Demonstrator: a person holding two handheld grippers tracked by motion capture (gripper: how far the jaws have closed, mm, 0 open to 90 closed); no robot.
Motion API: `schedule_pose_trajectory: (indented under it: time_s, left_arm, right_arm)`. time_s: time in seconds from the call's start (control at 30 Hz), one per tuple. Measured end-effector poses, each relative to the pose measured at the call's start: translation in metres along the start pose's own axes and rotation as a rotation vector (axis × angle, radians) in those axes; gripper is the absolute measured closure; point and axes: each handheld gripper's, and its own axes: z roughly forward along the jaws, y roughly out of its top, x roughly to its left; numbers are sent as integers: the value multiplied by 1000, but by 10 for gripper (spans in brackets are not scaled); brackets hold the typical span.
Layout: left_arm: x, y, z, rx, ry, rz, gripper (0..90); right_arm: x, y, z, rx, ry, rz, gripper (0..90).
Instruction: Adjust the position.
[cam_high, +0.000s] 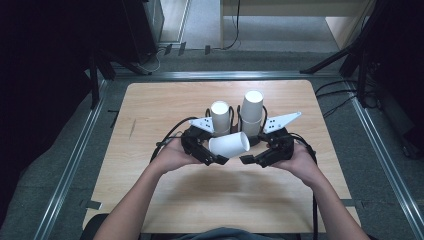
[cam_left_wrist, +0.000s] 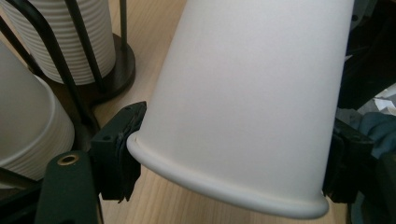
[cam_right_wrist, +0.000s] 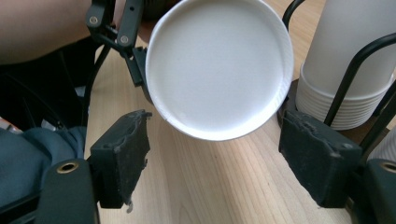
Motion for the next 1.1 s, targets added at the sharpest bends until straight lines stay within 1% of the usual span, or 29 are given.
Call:
schedule_pose_trajectory:
  time_s: [0.03, 0.07, 0.1, 0.17, 0.23, 0.27, 0.37, 0.43, 0.5, 0.6, 0.67, 0.73, 0.8, 0.87, 0.9, 0.93, 1.07, 1.1]
  left_arm:
    - [0, 1, 0, 12, 2, 7, 222]
    - [-1, 1, 0, 14, 8, 13, 222]
    - [-1, 2, 0, 17, 4, 14, 222]
    - [-1, 3, -1, 40, -1, 24, 221]
    - [0, 4, -1, 62, 6, 36, 221]
    - [0, 4, -1, 68, 1, 31, 222]
    - [2, 4, -2, 96, 14, 41, 222]
    - [2, 5, -2, 106, 12, 43, 222]
    - [3, 7, -2, 117, 3, 50, 222]
    - [4, 10, -1, 117, -11, 59, 223]
    - [5, 13, 0, 147, -4, 66, 224]
    - [6, 14, 1, 161, -3, 70, 224]
    - [7, 16, 1, 162, -8, 73, 224]
    - [7, 19, 3, 188, -7, 84, 224]
    - [7, 19, 3, 188, -7, 84, 224]
    - [7, 21, 5, 206, -3, 89, 225]
    - [7, 21, 11, 242, 8, 96, 224]
    - [7, 21, 11, 242, 8, 96, 224]
  right_arm:
    - [0, 0, 1, 7, -3, -5, 246]
    - [0, -1, 1, 11, -4, -5, 248]
    - [0, -1, 2, 18, -4, -10, 249]
    - [0, -2, 3, 39, -14, -22, 249]
    - [0, -2, 4, 43, -14, -23, 249]
    - [0, -3, 4, 49, -15, -26, 249]
    - [0, -3, 5, 55, -17, -33, 249]
    - [0, -3, 5, 57, -16, -33, 249]
    - [0, -3, 5, 59, -18, -32, 249]
    - [-1, -4, 6, 62, -23, -37, 249]
    - [-1, -4, 7, 66, -26, -36, 249]
    - [-1, -4, 7, 72, -29, -32, 248]
    - [-2, -4, 8, 69, -32, -32, 248]
    - [-2, -3, 9, 71, -36, -35, 245]
    - [-2, -3, 9, 71, -36, -35, 245]
    - [-2, -3, 9, 72, -40, -35, 242]
    - [-2, -3, 9, 70, -40, -39, 241]
    - [-2, -3, 9, 70, -40, -39, 241]
